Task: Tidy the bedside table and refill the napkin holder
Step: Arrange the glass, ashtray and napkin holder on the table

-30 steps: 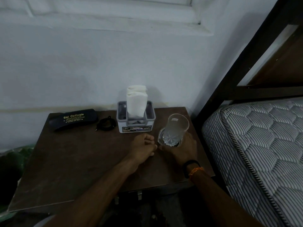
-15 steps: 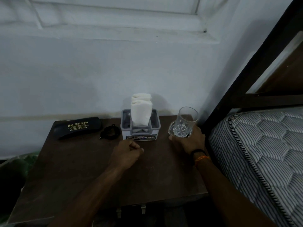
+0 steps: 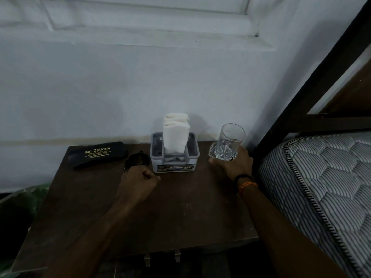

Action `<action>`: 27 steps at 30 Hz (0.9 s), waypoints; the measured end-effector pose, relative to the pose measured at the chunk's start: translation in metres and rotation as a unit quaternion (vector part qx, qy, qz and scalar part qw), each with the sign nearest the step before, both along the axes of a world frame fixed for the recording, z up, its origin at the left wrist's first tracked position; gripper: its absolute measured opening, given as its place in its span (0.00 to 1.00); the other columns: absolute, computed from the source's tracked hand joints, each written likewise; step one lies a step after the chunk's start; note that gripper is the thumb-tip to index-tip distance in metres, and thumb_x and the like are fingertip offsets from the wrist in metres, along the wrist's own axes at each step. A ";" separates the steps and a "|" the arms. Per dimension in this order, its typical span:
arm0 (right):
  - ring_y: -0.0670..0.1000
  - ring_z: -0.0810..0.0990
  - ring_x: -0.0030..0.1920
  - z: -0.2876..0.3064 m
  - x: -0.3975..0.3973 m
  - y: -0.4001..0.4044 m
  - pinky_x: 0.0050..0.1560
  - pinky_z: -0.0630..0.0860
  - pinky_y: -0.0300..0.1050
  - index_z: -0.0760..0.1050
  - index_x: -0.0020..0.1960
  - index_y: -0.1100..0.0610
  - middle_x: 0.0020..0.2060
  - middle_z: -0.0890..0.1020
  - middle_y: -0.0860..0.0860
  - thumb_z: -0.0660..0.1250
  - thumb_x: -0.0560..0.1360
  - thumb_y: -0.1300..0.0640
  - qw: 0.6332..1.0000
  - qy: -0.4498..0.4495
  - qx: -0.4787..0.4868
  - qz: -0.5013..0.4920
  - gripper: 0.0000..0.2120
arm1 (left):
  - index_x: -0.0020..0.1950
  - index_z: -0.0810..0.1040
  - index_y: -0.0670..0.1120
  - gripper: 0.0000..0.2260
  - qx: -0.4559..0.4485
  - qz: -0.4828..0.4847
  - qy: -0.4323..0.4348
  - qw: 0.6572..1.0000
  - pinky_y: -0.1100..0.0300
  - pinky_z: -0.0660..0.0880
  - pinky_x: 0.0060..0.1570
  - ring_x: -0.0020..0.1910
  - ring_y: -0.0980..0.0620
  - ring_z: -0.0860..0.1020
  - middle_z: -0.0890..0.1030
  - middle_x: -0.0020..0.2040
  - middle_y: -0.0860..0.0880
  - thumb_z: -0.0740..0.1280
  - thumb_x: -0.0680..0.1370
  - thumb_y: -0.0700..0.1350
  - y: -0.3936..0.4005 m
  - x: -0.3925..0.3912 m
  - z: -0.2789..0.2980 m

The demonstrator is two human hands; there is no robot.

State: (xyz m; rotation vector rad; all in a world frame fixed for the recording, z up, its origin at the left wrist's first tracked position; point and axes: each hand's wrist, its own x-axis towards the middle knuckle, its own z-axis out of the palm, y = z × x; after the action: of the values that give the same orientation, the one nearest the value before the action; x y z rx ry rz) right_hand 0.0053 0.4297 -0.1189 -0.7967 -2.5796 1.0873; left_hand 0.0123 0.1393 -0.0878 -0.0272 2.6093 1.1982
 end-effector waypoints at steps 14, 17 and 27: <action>0.54 0.80 0.53 0.007 0.056 -0.035 0.51 0.76 0.42 0.79 0.52 0.54 0.51 0.82 0.51 0.75 0.65 0.61 0.994 0.006 -0.038 -0.101 0.16 | 0.69 0.70 0.45 0.23 0.067 0.031 0.023 0.997 0.67 0.69 0.48 0.47 0.58 0.74 0.76 0.51 0.55 0.71 0.75 0.43 0.004 0.005 0.008; 0.43 0.80 0.49 0.012 0.053 -0.065 0.45 0.70 0.29 0.79 0.55 0.53 0.47 0.82 0.44 0.77 0.69 0.56 0.994 -0.001 -0.100 0.052 0.16 | 0.69 0.70 0.45 0.24 0.094 0.030 0.007 0.995 0.61 0.71 0.55 0.56 0.56 0.75 0.78 0.58 0.52 0.72 0.75 0.42 0.009 0.006 0.008; 0.45 0.80 0.53 0.006 0.033 -0.109 0.59 0.76 0.44 0.78 0.59 0.53 0.54 0.84 0.47 0.76 0.71 0.52 0.985 0.057 -0.140 0.084 0.18 | 0.70 0.69 0.46 0.26 0.159 0.037 -0.009 0.987 0.58 0.73 0.61 0.63 0.52 0.75 0.76 0.66 0.48 0.71 0.74 0.37 0.011 0.006 0.001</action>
State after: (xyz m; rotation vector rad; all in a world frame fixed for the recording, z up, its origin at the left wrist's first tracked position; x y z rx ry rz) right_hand 0.0382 0.3208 -0.1124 -0.5589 -2.4662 1.5231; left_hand 0.0183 0.1506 -0.0866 -0.0736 2.3887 1.6179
